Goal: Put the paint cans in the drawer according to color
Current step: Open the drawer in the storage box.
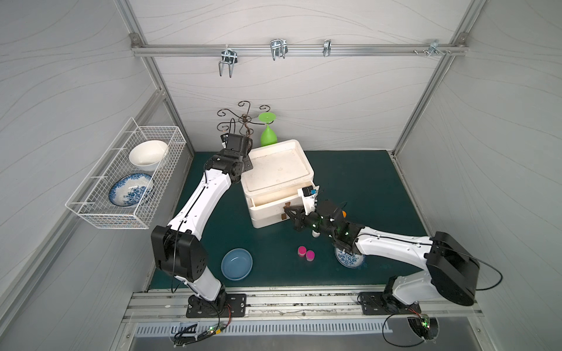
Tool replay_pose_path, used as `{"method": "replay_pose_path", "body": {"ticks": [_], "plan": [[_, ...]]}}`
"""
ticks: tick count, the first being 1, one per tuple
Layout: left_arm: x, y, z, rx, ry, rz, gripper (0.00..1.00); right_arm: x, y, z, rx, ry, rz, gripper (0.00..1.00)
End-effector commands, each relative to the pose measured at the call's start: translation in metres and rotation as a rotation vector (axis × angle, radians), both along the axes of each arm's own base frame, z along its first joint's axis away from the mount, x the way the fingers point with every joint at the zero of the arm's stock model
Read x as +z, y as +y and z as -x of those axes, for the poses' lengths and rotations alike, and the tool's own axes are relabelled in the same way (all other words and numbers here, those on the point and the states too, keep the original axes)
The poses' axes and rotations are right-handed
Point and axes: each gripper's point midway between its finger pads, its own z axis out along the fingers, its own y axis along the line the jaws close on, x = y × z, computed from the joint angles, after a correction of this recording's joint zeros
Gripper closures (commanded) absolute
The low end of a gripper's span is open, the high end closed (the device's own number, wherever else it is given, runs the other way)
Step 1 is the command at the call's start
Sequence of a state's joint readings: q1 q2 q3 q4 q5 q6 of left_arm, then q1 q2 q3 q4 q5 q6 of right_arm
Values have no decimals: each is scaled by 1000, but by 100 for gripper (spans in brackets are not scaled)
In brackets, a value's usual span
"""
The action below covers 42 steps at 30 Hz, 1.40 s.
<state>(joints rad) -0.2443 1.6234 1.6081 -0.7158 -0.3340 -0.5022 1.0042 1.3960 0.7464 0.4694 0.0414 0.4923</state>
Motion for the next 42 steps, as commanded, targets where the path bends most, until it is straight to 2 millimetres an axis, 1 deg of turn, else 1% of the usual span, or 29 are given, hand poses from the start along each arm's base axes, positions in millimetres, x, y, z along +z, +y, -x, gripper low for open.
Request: {"method": "replay_pose_path", "body": {"ticks": [1, 7, 11, 18, 23, 30, 31, 33, 34, 38, 39, 42], "plan": [[-39, -12, 1, 38, 84, 111, 100, -13, -13, 14, -8, 34, 55, 100], [-38, -12, 1, 36, 83, 107, 100, -20, -22, 35, 4, 54, 81, 100], [-39, -13, 0, 31, 86, 109, 100, -31, -28, 42, 1, 77, 116, 100], [-40, -10, -2, 39, 85, 100, 100, -43, -34, 54, 9, 111, 155, 100], [-41, -8, -3, 41, 87, 107, 100, -46, -36, 59, 8, 116, 172, 100], [-41, -10, -4, 31, 90, 117, 100, -54, -43, 58, -21, 144, 230, 100], [-41, -10, -4, 29, 91, 117, 100, -53, -45, 58, -26, 150, 236, 97], [-41, -10, -4, 29, 89, 120, 100, -53, -49, 60, -30, 158, 251, 84], [-41, -10, -4, 30, 88, 120, 100, -51, -51, 61, -33, 162, 255, 82], [-39, -7, -3, 40, 80, 123, 100, -39, -63, 66, -39, 165, 259, 77], [-38, -7, -3, 42, 77, 126, 100, -35, -69, 68, -43, 163, 262, 76], [-36, -9, -3, 35, 73, 138, 100, -22, -90, 69, -81, 136, 279, 65]]}}
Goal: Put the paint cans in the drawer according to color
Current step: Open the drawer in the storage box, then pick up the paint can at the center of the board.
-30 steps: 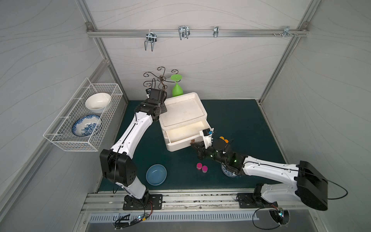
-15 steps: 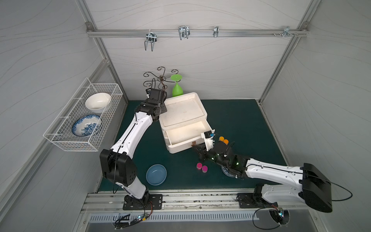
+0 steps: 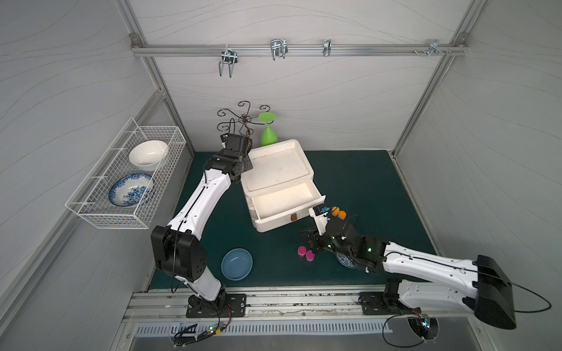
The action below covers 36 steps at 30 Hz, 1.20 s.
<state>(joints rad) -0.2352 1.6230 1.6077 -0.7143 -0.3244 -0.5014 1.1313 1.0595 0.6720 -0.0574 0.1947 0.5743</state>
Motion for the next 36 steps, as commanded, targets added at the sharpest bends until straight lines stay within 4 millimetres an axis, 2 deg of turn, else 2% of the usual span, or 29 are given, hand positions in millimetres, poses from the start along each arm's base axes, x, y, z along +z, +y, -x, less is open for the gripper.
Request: {"method": "replay_pose_path", "body": {"ticks": [1, 5, 7, 10, 15, 18, 22, 25, 28, 29, 30, 31, 36], "plan": [[-35, -12, -2, 28, 72, 138, 100, 9, -32, 3, -50, -27, 73, 63], [-23, -16, -2, -13, 58, 168, 100, 32, -82, -12, -201, -145, 130, 55], [-12, -14, 0, -34, 36, 190, 94, 37, -120, -29, -356, -177, 179, 49], [11, -8, 4, -49, -20, 209, 86, 23, -168, -60, -541, -112, 227, 47], [53, -3, 20, -99, -117, 165, 75, -16, -202, -102, -635, 112, 174, 43], [80, -4, 33, -144, -186, 150, 68, -42, -212, -124, -659, 195, 226, 40], [108, -9, 49, -206, -274, 167, 54, -71, -207, -137, -593, 279, 343, 34], [119, -20, 60, -275, -303, 196, 51, -91, -201, -144, -547, 333, 401, 32], [126, -44, 71, -433, -336, 241, 47, -106, -194, -148, -498, 372, 427, 32], [131, -54, 77, -500, -363, 262, 39, -110, -191, -148, -480, 383, 435, 33], [135, -65, 83, -570, -389, 285, 5, -113, -188, -147, -460, 389, 446, 33], [138, -74, 90, -633, -408, 302, 1, -116, -186, -147, -448, 393, 457, 33], [151, -107, 137, -927, -528, 261, 0, -128, -176, -146, -386, 409, 512, 34]]}}
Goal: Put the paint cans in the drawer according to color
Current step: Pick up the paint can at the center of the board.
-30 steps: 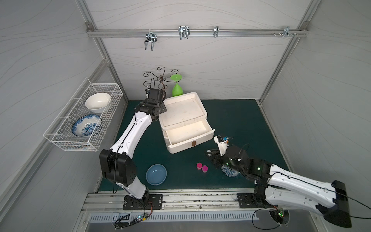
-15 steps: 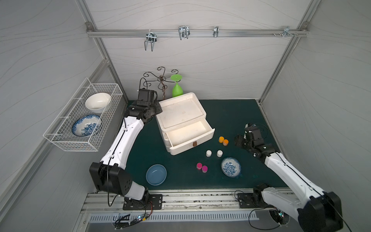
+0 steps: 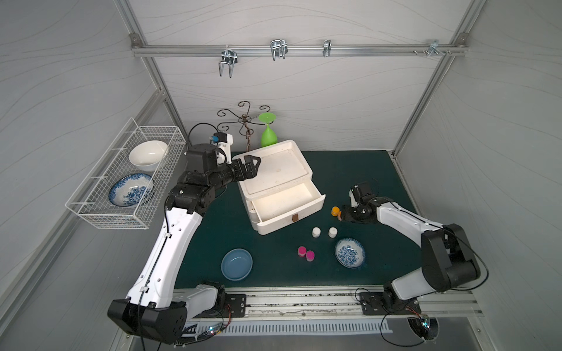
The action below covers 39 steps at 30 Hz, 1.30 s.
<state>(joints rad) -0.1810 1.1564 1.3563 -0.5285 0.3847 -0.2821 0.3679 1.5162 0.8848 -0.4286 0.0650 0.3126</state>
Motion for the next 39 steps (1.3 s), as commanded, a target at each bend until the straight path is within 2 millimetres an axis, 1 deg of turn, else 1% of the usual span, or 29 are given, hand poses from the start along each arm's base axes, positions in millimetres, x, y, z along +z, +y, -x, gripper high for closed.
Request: {"method": "replay_pose_path", "body": {"ticks": [1, 3, 5, 6, 9, 12, 15, 22, 24, 27, 30, 35, 37, 39], "plan": [[43, -37, 43, -293, -281, -23, 0, -2, 11, 3, 74, 26, 8, 34], [41, -55, 73, -442, -384, -45, 0, -4, 15, 1, 85, 28, 10, 34], [40, -64, 94, -523, -452, -66, 0, -8, 16, 0, 86, 36, 20, 34], [38, -67, 101, -552, -464, -77, 0, -10, 15, -2, 84, 41, 28, 35], [33, -72, 114, -604, -470, -102, 0, -14, 14, -7, 80, 52, 53, 39], [24, -77, 111, -621, -427, -116, 0, -18, 14, -10, 87, 62, 67, 46], [19, -78, 103, -606, -390, -120, 0, -24, 14, -13, 93, 78, 82, 48], [15, -78, 98, -571, -380, -140, 0, -32, 16, -18, 101, 104, 98, 54], [12, -78, 96, -563, -374, -152, 0, -33, 15, -19, 94, 107, 105, 62], [8, -79, 94, -555, -365, -165, 0, -32, 13, -19, 79, 102, 111, 67], [6, -79, 91, -543, -365, -173, 0, -29, 9, -18, 67, 88, 119, 73], [4, -78, 89, -521, -371, -188, 0, -23, 2, -15, 46, 65, 139, 76], [5, -78, 89, -513, -377, -195, 0, -18, -4, -13, 32, 53, 161, 76], [5, -77, 88, -505, -378, -199, 0, -6, -8, -10, 23, 24, 185, 76]]}}
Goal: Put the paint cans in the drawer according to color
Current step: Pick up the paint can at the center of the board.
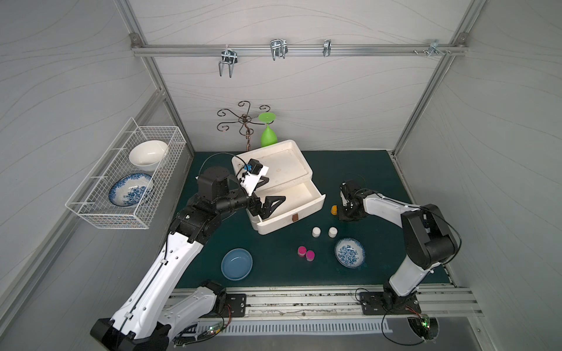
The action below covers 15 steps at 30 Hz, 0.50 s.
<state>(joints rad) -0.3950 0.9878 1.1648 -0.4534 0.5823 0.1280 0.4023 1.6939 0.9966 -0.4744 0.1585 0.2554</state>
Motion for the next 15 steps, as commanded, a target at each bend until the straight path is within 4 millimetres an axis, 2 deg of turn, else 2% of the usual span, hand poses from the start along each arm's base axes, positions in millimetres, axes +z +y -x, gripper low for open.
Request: {"method": "replay_pose_path", "body": {"ticks": [1, 5, 8, 11, 15], "plan": [[15, 3, -2, 23, -73, 8, 0, 28, -12, 6, -31, -64, 61, 76], [21, 9, -4, 69, -98, 10, 0, 84, -14, 18, -19, -201, 140, 76], [27, 21, -10, 154, -126, 6, 0, 140, 0, 31, 30, -323, 140, 76], [32, 36, -16, 254, -159, 8, 0, 198, 24, 48, 99, -445, 115, 76], [39, 60, -25, 411, -196, 20, 0, 258, 79, 81, 250, -556, 7, 76]]}}
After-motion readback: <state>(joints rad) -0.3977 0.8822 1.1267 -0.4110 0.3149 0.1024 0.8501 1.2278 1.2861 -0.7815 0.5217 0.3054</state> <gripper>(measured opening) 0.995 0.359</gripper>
